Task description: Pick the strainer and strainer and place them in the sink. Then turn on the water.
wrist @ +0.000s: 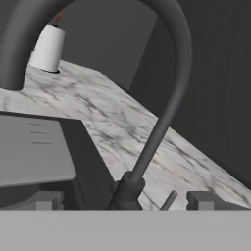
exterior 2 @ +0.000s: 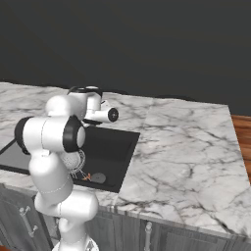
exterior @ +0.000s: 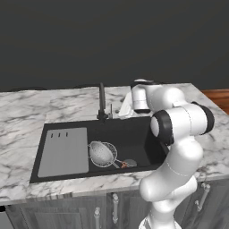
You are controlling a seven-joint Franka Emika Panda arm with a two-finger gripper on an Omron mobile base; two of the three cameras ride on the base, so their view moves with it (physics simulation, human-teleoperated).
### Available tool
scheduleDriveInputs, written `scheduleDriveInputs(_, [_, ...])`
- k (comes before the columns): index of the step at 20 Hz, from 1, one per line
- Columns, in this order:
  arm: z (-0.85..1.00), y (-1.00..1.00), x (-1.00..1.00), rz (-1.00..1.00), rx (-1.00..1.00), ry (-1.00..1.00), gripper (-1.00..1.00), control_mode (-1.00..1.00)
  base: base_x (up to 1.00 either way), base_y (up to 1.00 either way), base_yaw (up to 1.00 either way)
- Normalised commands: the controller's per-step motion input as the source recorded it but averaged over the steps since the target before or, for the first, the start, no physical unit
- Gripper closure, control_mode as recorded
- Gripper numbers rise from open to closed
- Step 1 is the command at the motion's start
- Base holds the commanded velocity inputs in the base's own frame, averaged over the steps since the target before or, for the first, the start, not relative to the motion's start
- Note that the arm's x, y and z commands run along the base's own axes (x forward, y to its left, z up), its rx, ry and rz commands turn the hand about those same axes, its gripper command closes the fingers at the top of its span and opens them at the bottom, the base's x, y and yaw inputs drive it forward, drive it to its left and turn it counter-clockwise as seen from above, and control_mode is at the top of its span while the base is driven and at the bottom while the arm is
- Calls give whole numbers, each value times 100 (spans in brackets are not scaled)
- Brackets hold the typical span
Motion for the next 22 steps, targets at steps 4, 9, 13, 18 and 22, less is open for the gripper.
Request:
scheduleDriveInputs(4, [-11,2,10,0,0,0,-100,-100,0,0,0])
scheduleDriveInputs(9, [-10,8,11,0,0,0,-100,-100,0,0,0])
scheduleDriveInputs(13, [-11,6,11,0,0,0,-100,-100,0,0,0])
scheduleDriveInputs(18, [-11,4,12,0,0,0,-100,-100,0,0,0])
scheduleDriveInputs(22, [-10,2,16,0,0,0,-100,-100,0,0,0])
